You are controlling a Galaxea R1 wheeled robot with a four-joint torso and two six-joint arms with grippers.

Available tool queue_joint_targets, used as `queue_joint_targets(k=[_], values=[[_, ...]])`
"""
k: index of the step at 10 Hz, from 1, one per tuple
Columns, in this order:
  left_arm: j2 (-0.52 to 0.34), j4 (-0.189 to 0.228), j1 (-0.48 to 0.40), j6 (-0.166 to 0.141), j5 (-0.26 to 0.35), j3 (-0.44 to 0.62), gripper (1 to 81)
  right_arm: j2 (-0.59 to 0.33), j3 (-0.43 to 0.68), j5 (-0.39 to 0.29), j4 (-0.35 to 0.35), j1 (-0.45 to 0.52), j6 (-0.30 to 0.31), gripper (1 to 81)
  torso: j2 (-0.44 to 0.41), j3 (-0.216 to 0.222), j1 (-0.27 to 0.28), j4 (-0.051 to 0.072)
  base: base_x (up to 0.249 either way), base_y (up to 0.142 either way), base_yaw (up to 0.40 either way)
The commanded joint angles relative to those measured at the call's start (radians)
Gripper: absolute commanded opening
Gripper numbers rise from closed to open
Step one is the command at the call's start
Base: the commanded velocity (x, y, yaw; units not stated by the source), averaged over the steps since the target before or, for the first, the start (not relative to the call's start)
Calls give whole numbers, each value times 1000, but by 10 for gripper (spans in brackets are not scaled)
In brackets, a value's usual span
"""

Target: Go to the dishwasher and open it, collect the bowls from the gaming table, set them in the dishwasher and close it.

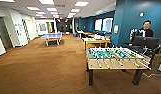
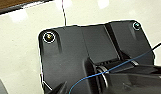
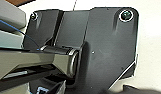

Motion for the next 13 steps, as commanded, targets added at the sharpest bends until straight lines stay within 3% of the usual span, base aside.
queue_joint_targets(k=[1, 13], values=[[-5, -3, -55, 1, 47, -2, 811, -6, 2, -58, -8, 46, -4, 811, 0, 0, 0, 0, 0, 0, 0], [-5, -3, -55, -1, 47, -2, 811, -1, 2, -56, -10, 42, -4, 811, 0, 0, -2, 0, 87, 0, 0]])
